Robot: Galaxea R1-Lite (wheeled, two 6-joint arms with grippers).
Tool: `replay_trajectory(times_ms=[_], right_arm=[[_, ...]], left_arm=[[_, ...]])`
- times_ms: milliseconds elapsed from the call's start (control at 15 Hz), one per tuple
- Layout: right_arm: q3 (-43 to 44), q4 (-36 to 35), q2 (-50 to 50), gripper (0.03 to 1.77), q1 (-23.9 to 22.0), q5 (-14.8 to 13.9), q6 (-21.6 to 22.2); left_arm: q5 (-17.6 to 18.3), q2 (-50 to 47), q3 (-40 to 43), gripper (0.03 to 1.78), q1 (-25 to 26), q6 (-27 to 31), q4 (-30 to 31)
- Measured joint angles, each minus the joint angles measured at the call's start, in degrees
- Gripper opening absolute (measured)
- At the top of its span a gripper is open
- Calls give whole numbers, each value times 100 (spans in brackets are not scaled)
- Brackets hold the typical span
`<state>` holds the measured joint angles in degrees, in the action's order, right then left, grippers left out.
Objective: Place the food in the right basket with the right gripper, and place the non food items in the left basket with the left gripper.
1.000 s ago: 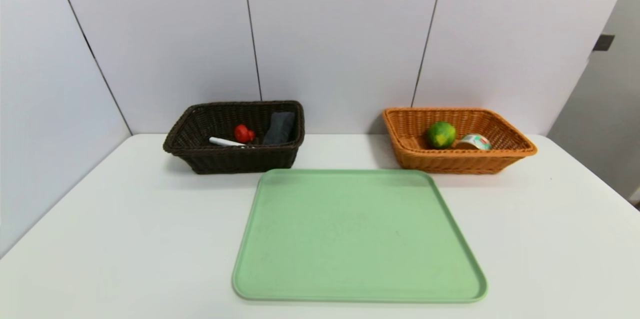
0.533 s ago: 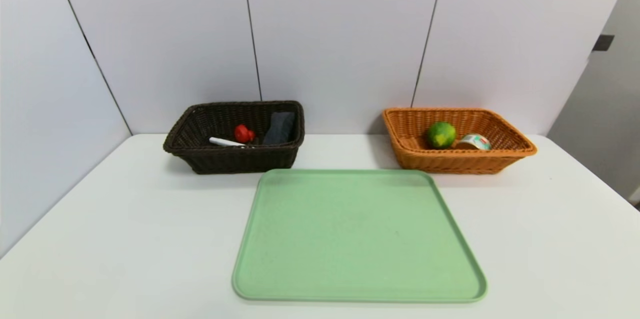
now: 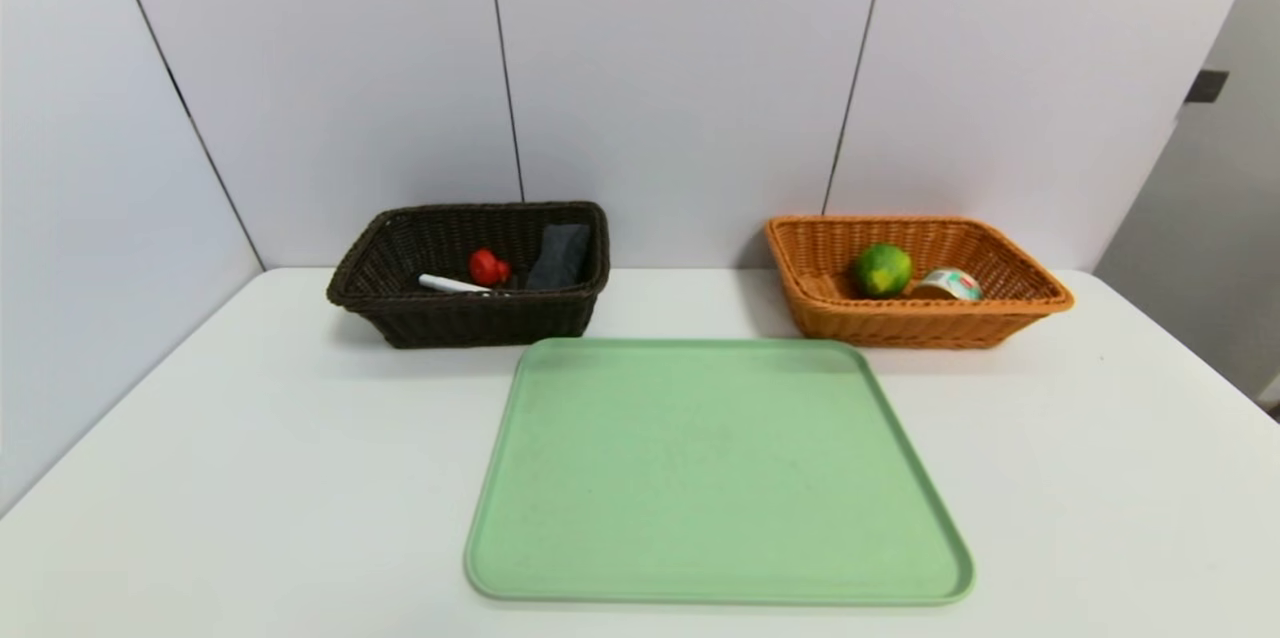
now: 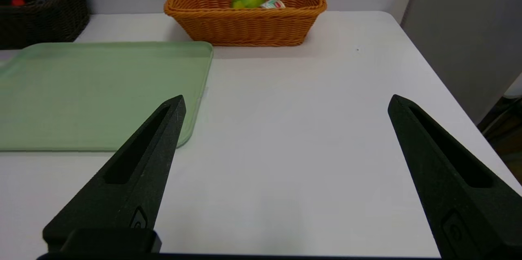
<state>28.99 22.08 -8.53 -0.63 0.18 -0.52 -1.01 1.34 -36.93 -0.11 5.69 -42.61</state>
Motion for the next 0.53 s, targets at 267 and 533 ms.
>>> replay_trajectory(times_ms=[267,533], right_arm=[[-551,-551,675,171,41,66,-738],[-2026,-2628,831,171,45,4,-973]], left_arm=[[-15,-124,383,169,4,-18,728],[-28,-134,1519,169,1,45,2604]])
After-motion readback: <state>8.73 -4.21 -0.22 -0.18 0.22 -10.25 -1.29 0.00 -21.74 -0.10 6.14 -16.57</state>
